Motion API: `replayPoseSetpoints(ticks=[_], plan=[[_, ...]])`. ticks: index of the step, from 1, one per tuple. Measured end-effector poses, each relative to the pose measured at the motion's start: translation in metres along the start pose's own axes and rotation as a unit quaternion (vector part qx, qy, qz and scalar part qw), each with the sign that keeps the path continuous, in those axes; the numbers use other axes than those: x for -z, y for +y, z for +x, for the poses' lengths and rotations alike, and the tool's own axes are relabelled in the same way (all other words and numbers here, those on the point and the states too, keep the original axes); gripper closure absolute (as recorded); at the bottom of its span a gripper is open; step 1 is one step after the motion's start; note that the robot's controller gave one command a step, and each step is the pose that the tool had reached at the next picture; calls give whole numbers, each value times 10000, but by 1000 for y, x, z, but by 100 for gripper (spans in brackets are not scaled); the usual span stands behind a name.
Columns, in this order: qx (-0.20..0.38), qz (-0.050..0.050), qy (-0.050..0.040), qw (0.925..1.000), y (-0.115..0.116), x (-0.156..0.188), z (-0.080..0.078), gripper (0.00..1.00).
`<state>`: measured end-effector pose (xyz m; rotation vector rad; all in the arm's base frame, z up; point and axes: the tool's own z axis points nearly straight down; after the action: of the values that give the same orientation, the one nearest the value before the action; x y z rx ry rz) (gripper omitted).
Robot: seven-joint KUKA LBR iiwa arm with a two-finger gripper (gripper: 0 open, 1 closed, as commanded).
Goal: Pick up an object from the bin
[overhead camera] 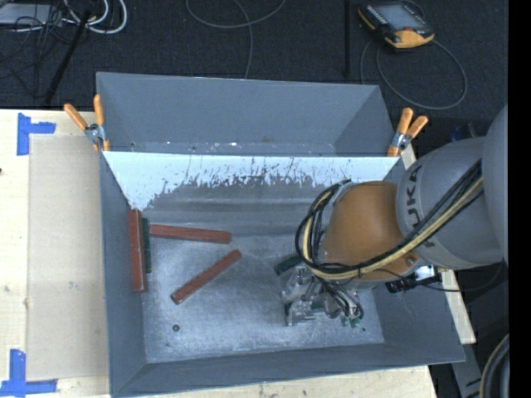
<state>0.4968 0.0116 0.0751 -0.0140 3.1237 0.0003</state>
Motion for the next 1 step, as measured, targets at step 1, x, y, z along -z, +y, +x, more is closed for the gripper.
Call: replayPoseSetpoints(ticks=[1], plan=[[-4,-1,0,10000,0,0,0,100]])
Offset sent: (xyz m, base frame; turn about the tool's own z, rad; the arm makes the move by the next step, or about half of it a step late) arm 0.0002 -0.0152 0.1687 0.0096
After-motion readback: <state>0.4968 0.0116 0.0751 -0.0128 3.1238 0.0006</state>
